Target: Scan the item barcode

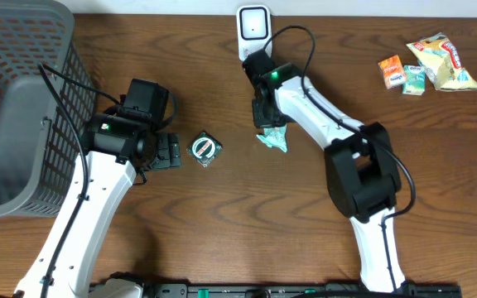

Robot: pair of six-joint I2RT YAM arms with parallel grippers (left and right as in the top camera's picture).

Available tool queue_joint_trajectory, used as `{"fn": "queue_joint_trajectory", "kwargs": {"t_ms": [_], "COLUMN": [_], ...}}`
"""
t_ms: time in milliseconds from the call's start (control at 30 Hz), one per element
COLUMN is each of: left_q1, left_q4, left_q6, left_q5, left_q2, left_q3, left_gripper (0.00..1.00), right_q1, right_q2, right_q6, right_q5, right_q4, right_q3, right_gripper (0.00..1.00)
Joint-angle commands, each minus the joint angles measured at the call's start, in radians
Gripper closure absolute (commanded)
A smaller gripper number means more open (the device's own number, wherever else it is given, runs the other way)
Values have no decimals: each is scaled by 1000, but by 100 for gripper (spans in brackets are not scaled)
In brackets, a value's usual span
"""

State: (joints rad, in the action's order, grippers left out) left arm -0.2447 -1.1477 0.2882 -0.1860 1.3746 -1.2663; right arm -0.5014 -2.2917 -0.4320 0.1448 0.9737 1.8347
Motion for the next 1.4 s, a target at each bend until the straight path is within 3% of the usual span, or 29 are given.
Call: {"fn": "queue_joint_trajectory", "kwargs": {"t_ms": [0, 500, 733, 1033, 1367], "left_q1": [3, 3, 3, 3, 3], "left_q4": [-3, -3, -3, -3, -3], "left_q6": [2, 2, 2, 2, 2], "left_q5": [-10, -10, -10, -10, -10], "left_q2": [4, 4, 4, 4, 4], "left_q3": [0, 0, 0, 0, 0], "left_gripper": [2, 2, 2, 2, 2], "right_q1": [5, 2, -24, -25, -24], "right_q2": [-50, 170, 164, 164, 243], "right_q6": [-1, 67, 46, -1, 15], "right_q5": [14, -51, -50, -90, -95], "right_q4": [-18, 261, 164, -134, 47], "right_q3": [-14, 49, -66, -340, -218], "right_gripper": [99, 99, 99, 99, 99]}}
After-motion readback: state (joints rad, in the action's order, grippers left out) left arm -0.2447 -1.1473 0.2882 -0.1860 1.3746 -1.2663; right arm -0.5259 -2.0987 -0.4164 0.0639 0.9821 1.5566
